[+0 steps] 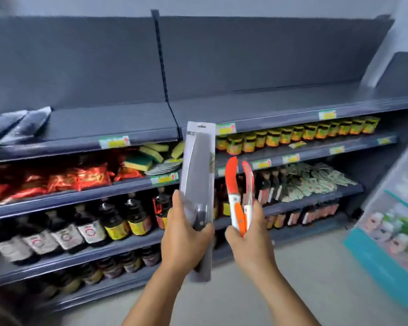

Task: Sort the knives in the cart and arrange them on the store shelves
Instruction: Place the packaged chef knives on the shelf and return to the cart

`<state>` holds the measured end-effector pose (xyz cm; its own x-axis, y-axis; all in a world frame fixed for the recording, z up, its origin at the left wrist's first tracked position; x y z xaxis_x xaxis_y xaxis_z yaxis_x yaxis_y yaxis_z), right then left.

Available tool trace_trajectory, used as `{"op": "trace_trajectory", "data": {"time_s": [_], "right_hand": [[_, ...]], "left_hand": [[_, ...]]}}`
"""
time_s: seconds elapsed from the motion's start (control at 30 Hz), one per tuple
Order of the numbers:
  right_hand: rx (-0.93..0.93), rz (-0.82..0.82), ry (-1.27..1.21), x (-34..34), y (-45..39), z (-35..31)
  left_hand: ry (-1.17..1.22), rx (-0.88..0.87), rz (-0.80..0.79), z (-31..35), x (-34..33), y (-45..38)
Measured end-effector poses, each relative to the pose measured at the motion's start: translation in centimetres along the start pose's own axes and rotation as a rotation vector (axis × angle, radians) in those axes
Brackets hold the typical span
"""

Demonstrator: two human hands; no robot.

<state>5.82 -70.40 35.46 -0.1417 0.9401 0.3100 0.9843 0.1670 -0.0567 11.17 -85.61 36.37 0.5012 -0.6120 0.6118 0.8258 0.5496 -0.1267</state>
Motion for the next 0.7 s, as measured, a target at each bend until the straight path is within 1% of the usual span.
{"op": "trace_trajectory", "data": {"time_s": [0.13, 0.3, 0.4, 0.5, 0.7], "right_hand": [[0.081, -0.143, 0.012, -8.5, -0.1, -4.7], [0.18, -0.282, 0.031, -16.6, -0.9, -9.7], [0.243, -0.331, 0.033, -20.3, -2.0, -12.4], [0.301, -0.351, 0.025, -23.4, -4.0, -14.9], [0.358, -0.368, -0.008, -29.2, -10.5, -19.0]], "left_hand": [[-0.013, 0.069, 0.111, -4.0, 8.3, -1.4], [-0.067, 0.107, 0.238, -7.7, 16.1, -3.3], [-0.083, 0.138, 0.301, -9.3, 19.7, -4.9], [-0.153, 0.177, 0.323, -10.6, 22.7, -7.5], [-0.23, 0.195, 0.36, -10.9, 27.6, -15.8]]}}
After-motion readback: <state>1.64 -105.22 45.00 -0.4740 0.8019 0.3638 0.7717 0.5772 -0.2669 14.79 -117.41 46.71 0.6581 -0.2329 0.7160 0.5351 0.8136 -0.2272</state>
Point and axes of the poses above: each hand's wrist, its own y-axis away from the middle knuckle, its own x-axis out of the back of the hand, z = x × y, the point moved 5 cm from there along -y, towards the middle knuckle, and after that the axes turned 9 degrees about -y, right-handed, at the moved point
